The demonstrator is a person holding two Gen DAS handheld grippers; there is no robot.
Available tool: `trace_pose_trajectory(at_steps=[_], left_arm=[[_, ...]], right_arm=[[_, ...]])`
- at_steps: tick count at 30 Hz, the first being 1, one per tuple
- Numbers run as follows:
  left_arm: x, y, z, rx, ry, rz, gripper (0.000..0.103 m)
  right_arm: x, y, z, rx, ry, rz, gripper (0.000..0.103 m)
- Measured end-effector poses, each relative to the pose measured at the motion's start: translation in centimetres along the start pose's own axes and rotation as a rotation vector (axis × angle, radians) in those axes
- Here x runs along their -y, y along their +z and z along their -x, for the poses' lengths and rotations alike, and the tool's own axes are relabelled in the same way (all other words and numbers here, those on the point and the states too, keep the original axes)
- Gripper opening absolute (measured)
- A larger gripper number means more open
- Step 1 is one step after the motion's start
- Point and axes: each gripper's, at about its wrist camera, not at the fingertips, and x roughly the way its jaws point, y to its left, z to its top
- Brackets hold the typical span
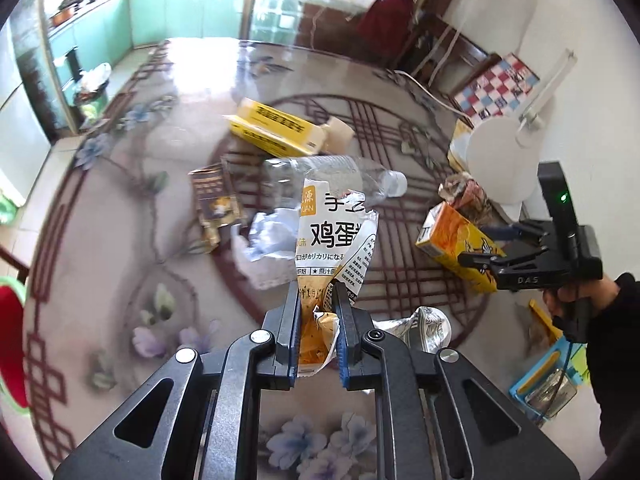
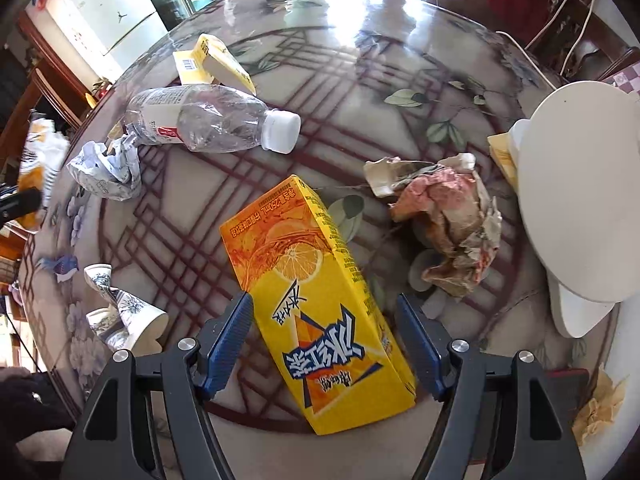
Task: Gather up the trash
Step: 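Grasp the printed snack wrapper with the left tool while the right tool grasps the orange juice carton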
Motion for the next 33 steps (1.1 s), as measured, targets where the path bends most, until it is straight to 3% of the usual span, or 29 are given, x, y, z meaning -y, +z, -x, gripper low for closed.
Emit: trace_pose_trajectory(at_steps=[19,24,26,33], left_arm=[[-3.3,-1.9,3.8,0.083,0.065,0.045,0.015],[-3.4,-2.0,4.5,0.103,0.081,0.038,0.015],[-3.4,-2.0,4.9,0.11,0.089,0.033,0.015],[-3.7,-2.2,5.8,0.135,0.107,0.029,0.015]], right_arm=[[-1.3,-1.4,-1.6,-0.034,-0.118,-0.063,0.073],[-1.7,-2.2,-1.4,-0.001,-0.148,-0.103,0.072],[-1.5,-2.6,-0.9,0.016,-0.144,-0.144,0.062],[-3.1,-3.6,4.3,0.191,-0.086,-0.27,0.061]])
